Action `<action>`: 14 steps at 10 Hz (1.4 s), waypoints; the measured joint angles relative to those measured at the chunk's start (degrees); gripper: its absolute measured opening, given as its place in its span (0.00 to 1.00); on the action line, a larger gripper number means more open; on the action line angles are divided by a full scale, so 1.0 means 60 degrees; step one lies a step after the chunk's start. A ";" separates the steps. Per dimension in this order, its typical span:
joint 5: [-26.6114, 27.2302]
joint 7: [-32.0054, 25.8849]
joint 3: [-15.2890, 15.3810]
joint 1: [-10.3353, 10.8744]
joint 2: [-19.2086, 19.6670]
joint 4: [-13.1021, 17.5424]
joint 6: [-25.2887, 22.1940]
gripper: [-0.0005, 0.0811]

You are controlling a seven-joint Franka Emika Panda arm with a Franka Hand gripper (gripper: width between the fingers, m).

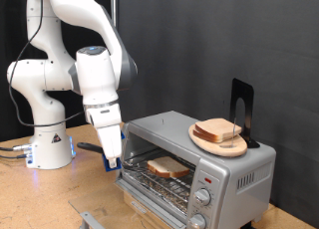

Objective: Make a piece of toast with the oven

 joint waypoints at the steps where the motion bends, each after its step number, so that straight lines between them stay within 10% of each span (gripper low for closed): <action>1: 0.0086 0.0067 0.0067 0.0004 0.0000 0.0010 0.0000 0.50; 7: 0.0262 -0.0058 0.0192 0.0034 -0.0014 -0.0023 -0.0336 0.50; 14: 0.0790 -0.1820 -0.0933 -0.0036 -0.0810 -0.0606 -0.1296 0.50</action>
